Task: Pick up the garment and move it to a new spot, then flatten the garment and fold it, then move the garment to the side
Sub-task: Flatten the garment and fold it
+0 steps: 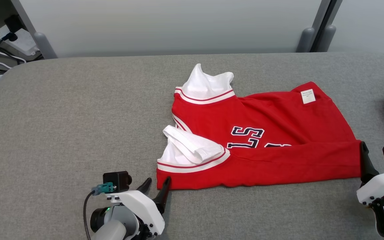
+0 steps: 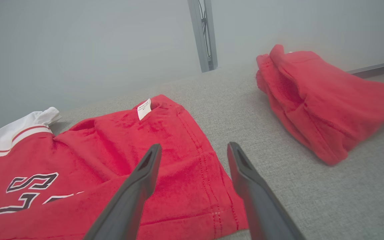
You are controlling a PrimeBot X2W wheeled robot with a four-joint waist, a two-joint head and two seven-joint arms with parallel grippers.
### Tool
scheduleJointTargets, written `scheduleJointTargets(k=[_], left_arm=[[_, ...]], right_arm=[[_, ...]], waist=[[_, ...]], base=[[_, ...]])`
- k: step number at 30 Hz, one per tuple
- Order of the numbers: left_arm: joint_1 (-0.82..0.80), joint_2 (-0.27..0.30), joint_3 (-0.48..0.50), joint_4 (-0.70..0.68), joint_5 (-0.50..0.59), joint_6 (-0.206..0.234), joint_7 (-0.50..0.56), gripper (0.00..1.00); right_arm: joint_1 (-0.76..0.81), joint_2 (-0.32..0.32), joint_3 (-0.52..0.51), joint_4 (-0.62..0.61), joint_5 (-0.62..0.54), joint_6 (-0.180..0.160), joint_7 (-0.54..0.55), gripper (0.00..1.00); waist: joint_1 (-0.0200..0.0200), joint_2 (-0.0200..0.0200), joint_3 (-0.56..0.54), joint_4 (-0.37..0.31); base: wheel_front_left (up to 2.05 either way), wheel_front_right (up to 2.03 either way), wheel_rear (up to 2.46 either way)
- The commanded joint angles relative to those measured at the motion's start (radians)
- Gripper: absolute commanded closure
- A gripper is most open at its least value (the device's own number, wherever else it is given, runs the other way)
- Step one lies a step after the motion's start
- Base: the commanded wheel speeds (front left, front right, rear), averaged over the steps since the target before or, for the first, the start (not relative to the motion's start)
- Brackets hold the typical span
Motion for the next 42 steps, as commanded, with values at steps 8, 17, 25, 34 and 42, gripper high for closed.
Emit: scheduleJointTargets(k=[8, 17, 25, 34, 42], left_arm=[[-0.011, 0.004, 0.014, -0.058, -0.023, -0.006, 0.033, 1.00], [0.021, 0.046, 0.023, -0.114, -0.017, 0.008, 0.007, 1.00], [0.046, 0.082, 0.029, -0.194, -0.017, 0.037, 0.018, 1.00], [0.051, 0.109, 0.023, -0.264, -0.013, 0.061, 0.042, 1.00], [0.063, 0.120, 0.020, -0.286, -0.014, 0.066, 0.045, 1.00]], right_arm=[[0.032, -0.013, 0.011, -0.033, 0.000, 0.000, -0.013, 0.00], [0.023, 0.003, 0.029, 0.102, 0.082, 0.000, -0.004, 0.00], [-0.026, 0.011, 0.081, 0.199, 0.141, 0.000, 0.028, 0.00], [-0.101, -0.005, 0.164, 0.272, 0.203, 0.000, 0.026, 0.64], [-0.080, -0.024, 0.252, 0.257, 0.235, 0.000, 0.020, 1.00]], waist=[[0.0000, 0.0000, -0.002, -0.021], [0.0000, 0.0000, -0.010, -0.006], [0.0000, 0.0000, 0.005, 0.014], [0.0000, 0.0000, 0.023, 0.029], [0.0000, 0.0000, 0.017, 0.035]], base=[[0.00, 0.00, 0.00], [0.00, 0.00, 0.00], [0.00, 0.00, 0.00], [0.00, 0.00, 0.00], [0.00, 0.00, 0.00]])
